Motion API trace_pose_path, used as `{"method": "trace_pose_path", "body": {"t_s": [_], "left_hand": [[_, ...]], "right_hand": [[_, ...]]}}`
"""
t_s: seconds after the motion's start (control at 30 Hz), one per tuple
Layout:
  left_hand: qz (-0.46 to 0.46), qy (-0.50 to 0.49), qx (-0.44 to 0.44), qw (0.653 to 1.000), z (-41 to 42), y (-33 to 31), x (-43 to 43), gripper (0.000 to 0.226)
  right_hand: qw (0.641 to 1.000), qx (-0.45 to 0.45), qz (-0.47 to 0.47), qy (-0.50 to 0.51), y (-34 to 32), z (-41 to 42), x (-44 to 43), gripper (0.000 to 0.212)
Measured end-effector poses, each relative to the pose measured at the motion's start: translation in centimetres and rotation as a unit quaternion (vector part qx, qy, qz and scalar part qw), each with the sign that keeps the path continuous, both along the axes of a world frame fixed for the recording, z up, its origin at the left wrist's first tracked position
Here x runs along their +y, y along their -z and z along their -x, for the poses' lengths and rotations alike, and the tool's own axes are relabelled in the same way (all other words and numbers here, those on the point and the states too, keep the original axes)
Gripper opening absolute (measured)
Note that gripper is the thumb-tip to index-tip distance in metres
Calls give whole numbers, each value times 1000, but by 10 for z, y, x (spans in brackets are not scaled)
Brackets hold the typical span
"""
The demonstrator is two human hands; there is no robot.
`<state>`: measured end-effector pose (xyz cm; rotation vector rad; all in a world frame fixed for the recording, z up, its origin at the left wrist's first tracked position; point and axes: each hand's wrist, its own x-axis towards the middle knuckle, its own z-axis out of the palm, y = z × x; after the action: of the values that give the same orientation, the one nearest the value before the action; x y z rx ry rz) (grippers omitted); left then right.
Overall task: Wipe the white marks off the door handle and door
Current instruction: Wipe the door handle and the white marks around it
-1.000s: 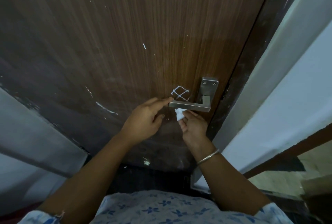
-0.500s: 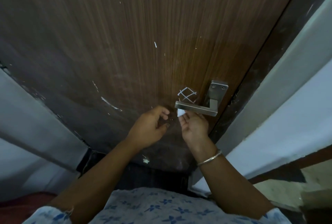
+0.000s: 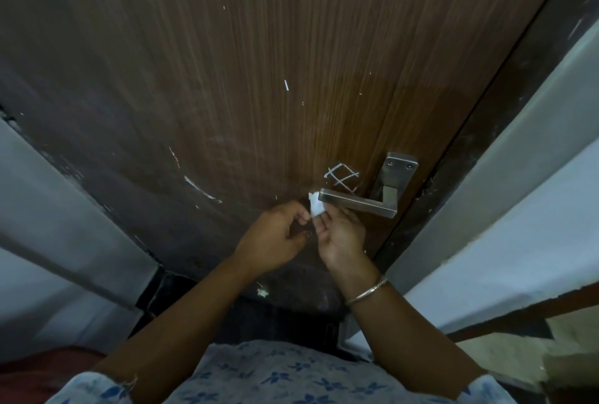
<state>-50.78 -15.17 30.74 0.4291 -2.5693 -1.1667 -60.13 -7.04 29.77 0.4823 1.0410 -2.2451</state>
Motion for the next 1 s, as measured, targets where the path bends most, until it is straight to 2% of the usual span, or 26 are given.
{"method": "trace_pose_path", "body": {"t_s": [0.1,0.3,0.5,0.63,0.77,0.87,1.0], "left_hand": [[-5,1,-6,1000,0,1,0,23],[4,-22,-23,1000,-3,4,-5,21],[-18,-25,-18,999,-2,-1,-3,20],[-98,-54,23,994,3,-6,0,25],[-204,-63,64,975,19,-14,7,33],[-165,-66,67,982,28,-16,9,30],[-128,-122,83,981,39,-17,8,19]], "right_hand": [[999,-26,-22,-6,5,-2,2,34],[997,-28,73,14,-7,4,-4,25],[1000,-17,12,1,1,-4,-1,31],[998,8,60,24,-14,3,-4,21],[996,80,11,35,-16,-6,-6,18],[996,81,-13,42,-17,-9,-5,26],[994,85,-64,19,-19,-6,-1,27]]}}
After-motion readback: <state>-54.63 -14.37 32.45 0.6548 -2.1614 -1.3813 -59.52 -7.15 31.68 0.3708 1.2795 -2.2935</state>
